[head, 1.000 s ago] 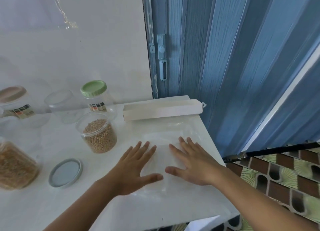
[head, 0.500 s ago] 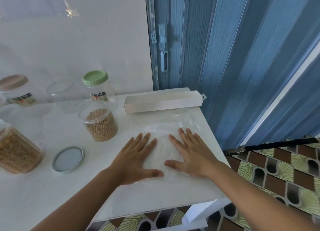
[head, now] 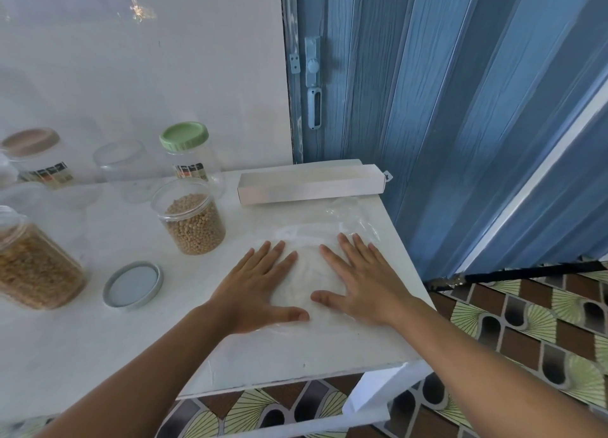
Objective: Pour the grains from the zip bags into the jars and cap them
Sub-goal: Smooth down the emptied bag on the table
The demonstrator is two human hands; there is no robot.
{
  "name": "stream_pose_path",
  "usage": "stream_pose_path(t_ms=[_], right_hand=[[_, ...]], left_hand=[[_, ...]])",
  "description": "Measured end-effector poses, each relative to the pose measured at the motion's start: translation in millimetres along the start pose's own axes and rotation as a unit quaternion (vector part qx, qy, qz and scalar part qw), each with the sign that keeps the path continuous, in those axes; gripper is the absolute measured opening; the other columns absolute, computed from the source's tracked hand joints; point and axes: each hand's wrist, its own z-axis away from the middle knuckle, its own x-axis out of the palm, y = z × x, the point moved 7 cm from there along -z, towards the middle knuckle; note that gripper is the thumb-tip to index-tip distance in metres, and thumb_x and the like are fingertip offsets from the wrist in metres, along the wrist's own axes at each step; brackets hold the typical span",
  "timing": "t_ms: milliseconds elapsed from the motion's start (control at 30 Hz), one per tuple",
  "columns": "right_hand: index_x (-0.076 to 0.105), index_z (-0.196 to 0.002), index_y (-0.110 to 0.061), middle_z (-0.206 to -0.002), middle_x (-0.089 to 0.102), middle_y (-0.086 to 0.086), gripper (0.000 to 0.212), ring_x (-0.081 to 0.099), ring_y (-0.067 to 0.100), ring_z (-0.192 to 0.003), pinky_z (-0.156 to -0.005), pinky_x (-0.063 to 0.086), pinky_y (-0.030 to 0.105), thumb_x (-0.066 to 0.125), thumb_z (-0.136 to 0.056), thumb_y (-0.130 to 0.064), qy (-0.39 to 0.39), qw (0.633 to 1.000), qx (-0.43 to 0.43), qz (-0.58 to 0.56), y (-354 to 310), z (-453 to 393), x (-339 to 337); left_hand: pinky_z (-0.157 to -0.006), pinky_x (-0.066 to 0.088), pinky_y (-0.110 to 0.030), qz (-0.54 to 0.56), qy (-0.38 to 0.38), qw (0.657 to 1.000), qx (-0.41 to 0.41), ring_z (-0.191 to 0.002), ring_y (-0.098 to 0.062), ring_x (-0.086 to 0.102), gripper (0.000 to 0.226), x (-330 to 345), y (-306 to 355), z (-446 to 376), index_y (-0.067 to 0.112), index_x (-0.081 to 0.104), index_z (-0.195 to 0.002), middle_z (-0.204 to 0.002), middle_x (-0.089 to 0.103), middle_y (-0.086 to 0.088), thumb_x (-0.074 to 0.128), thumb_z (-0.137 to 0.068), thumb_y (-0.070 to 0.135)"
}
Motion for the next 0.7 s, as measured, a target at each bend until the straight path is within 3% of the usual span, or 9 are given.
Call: stream_pose_path(t_ms=[267, 467, 567, 633, 700], right_hand=[[-0.018, -0.160, -0.044, -0.169, -0.030, -0.001, 0.098, -0.031, 0.021, -0.154, -0.128, -0.012, 0.045, 0.015, -0.083, -0.095, -0.017, 1.000, 0.003, -0.008, 0.0, -0.2, 0.4], [-0.024, -0.157, -0.048, -0.169, -0.030, -0.002, 0.106, -0.031, 0.020, -0.154, -0.127, -0.012, 0.045, 0.031, -0.079, -0.095, -0.136, 0.987, -0.003, -0.085, -1.8, -4.5, -16.3], [-0.020, -0.159, -0.045, -0.174, -0.009, -0.004, 0.108, -0.009, 0.021, -0.160, -0.129, 0.005, 0.043, 0.046, -0.085, -0.087, -0.157, 0.983, 0.000, -0.092, -1.8, -8.6, -37.5], [-0.012, -0.163, -0.039, -0.171, 0.017, 0.002, 0.104, 0.021, 0.029, -0.155, -0.123, 0.024, 0.042, 0.048, -0.089, -0.081, -0.129, 0.991, 0.003, -0.031, -5.3, -15.4, -54.4], [-0.002, -0.165, -0.033, -0.164, 0.030, 0.008, 0.098, 0.035, 0.032, -0.145, -0.116, 0.033, 0.042, 0.045, -0.092, -0.079, -0.083, 0.996, 0.006, 0.024, -18.9, -22.9, -71.8]], left_hand=[[-0.129, -0.012, -0.040, 0.013, -0.003, 1.000, -0.001, -0.152, -0.009, -0.035, 0.117, 0.0, -0.4, 0.0, 0.045, -0.017, -0.161, -0.167, -0.031, 0.015, 0.028, -0.072, 0.106], [-0.127, -0.014, -0.035, 0.087, 0.018, 0.996, -0.005, -0.154, -0.003, -0.026, 0.117, -8.4, -2.5, 2.2, 0.045, 0.001, -0.164, -0.171, -0.017, 0.018, 0.044, -0.071, 0.102], [-0.130, -0.004, -0.037, 0.145, 0.048, 0.988, -0.015, -0.158, -0.004, -0.012, 0.113, -20.0, -4.0, 8.6, 0.047, 0.013, -0.163, -0.173, -0.002, 0.017, 0.052, -0.071, 0.098], [-0.130, 0.013, -0.039, 0.172, 0.094, 0.980, -0.030, -0.158, -0.009, 0.008, 0.103, -34.4, -7.2, 17.7, 0.046, 0.026, -0.161, -0.171, 0.018, 0.013, 0.055, -0.075, 0.094], [-0.121, 0.033, -0.036, 0.174, 0.162, 0.971, -0.040, -0.145, -0.008, 0.033, 0.086, -56.2, -14.4, 32.7, 0.039, 0.040, -0.156, -0.157, 0.043, 0.010, 0.058, -0.084, 0.083]])
